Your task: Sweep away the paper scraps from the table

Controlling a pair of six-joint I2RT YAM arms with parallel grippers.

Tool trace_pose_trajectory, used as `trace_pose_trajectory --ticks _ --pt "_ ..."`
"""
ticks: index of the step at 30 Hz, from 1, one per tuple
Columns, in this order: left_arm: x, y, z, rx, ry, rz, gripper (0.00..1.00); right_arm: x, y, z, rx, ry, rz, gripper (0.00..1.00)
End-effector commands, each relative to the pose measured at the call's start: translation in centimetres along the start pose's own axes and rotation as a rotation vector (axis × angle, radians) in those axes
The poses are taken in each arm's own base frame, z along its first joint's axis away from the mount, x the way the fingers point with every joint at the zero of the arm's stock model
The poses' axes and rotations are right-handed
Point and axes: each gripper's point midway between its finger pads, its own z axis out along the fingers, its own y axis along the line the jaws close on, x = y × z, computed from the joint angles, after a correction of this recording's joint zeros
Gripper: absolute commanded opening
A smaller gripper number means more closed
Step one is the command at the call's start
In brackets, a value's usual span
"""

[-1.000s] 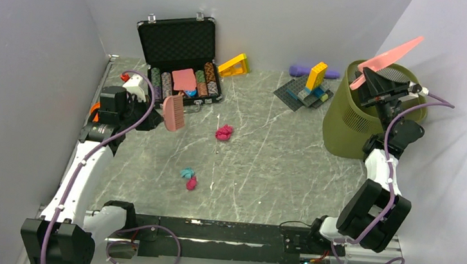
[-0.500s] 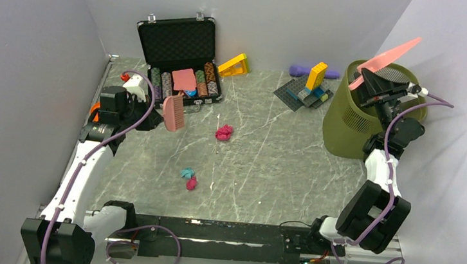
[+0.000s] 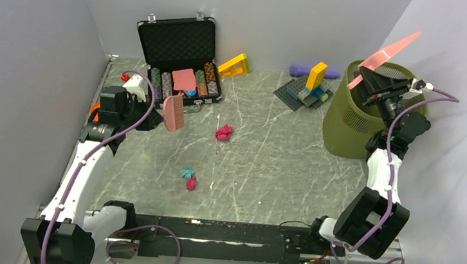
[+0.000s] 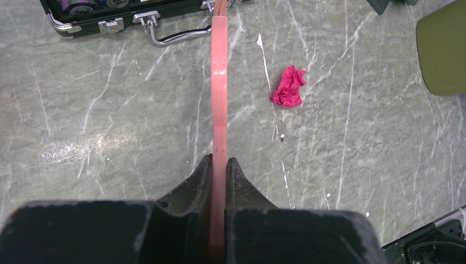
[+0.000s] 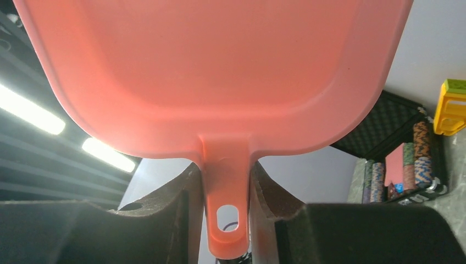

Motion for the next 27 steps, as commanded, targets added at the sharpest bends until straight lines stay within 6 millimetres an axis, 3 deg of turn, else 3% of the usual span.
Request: trace_pose_trajectory --ticks 1,10,15,18,20,21,23,27 --pt "-1.2 -0.7 -0.1 0.036 -0.044 0.033 0.0 1.0 2.9 0.3 -0.014 0.027 -0.146 0.0" --pt "-1.1 -0.8 -0.1 0.042 -0.045 0.035 0.0 2.1 3.6 1.6 0.16 0.043 -0.372 0.0" --pt "-1.2 -0.8 -0.2 0.042 -0.05 0.037 0.0 4.0 3.9 2.9 0.215 0.084 -0.491 0.0" --pt "-1.2 -0.9 -0.2 0.043 -0.05 0.039 0.0 5.7 2.5 4.0 0.302 0.126 -0.582 0.0" --pt "-1.2 -0.8 -0.2 0.042 -0.049 0.039 0.0 7.5 1.3 4.8 0.367 0.174 -0.647 0.0" --pt "-1.1 -0.8 -0.2 0.041 -0.049 0.039 0.0 10.4 -0.1 5.5 0.418 0.255 -0.694 0.0" --pt "-1.1 -0.8 -0.2 0.041 -0.047 0.04 0.0 13.5 -2.2 5.9 0.485 0.345 -0.772 0.0" --pt "-1.1 -0.7 -0.1 0.038 -0.043 0.039 0.0 19.7 -8.2 4.6 0.682 0.563 -0.932 0.0"
